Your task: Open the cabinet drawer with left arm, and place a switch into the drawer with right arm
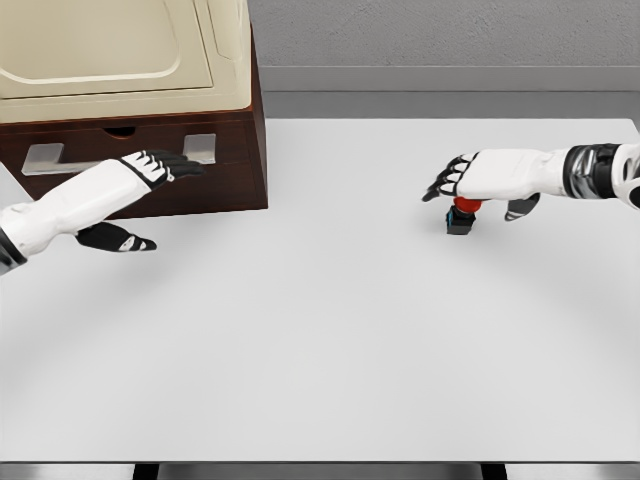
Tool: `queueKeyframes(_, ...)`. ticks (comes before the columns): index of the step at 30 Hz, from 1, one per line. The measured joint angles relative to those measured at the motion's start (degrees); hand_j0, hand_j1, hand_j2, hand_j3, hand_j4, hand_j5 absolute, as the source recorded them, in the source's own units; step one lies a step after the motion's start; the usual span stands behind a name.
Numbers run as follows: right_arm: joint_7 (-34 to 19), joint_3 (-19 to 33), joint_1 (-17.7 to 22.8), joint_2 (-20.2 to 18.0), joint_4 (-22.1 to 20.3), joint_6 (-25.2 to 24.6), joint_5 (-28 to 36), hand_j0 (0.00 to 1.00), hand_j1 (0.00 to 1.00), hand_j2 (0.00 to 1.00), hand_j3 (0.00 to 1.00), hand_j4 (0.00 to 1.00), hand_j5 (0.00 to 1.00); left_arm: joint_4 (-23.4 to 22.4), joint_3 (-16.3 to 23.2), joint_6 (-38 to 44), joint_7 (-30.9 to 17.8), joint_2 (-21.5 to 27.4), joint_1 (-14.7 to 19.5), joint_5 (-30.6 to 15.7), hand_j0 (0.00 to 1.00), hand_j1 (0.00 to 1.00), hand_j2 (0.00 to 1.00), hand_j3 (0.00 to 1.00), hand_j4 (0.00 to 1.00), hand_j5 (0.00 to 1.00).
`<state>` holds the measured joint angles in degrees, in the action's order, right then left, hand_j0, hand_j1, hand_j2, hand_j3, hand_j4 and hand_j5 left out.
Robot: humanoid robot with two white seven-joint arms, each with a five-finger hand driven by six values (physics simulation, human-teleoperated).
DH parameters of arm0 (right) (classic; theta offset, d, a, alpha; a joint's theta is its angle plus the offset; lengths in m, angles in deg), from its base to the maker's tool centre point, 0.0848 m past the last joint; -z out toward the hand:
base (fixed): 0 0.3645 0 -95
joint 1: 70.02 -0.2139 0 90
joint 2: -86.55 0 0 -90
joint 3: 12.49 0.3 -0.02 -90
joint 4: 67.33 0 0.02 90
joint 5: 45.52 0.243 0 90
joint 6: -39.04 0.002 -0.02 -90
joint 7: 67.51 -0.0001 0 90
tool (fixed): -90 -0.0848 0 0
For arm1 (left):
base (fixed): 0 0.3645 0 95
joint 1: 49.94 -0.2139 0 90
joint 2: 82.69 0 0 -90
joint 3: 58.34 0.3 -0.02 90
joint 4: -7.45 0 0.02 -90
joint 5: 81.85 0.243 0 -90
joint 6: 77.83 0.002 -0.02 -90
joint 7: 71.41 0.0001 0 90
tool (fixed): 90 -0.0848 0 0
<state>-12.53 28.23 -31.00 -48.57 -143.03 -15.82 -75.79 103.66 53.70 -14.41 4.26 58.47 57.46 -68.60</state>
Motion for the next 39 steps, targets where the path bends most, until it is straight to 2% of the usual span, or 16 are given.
queueKeyframes(4, 0.0, -0.03, 0.26, 0.05, 0.0, 0.0, -0.05, 1.0, 1.0, 1.0, 1.0, 1.0, 1.0, -0.77, -0.1, 0.03, 0.04, 0.02, 2.2, -0.17, 1.0, 1.0, 1.0, 1.0, 1.0, 1.0)
queueKeyframes(11, 0.0, -0.06, 0.26, 0.2, -0.03, -0.01, -0.43, 1.0, 1.0, 1.0, 1.0, 1.0, 1.0, -2.79, 0.26, 0.06, 0.06, -0.3, 2.46, -0.16, 1.0, 1.0, 1.0, 1.0, 1.0, 1.0)
queueKeyframes(20, 0.0, -0.07, 0.26, 1.11, 0.32, -0.01, -1.7, 1.0, 1.0, 1.0, 1.0, 1.0, 1.0, -4.61, 1.29, 0.07, 0.06, -1.28, 2.29, 0.1, 1.0, 1.0, 1.0, 1.0, 1.0, 1.0)
queueKeyframes(39, 0.0, -0.01, 0.44, 0.93, 0.3, 0.0, -2.01, 1.0, 1.0, 1.0, 1.0, 1.0, 1.0, -3.81, 0.83, -0.31, 0.67, -0.45, -0.17, -1.01, 1.0, 1.0, 1.0, 1.0, 1.0, 1.0)
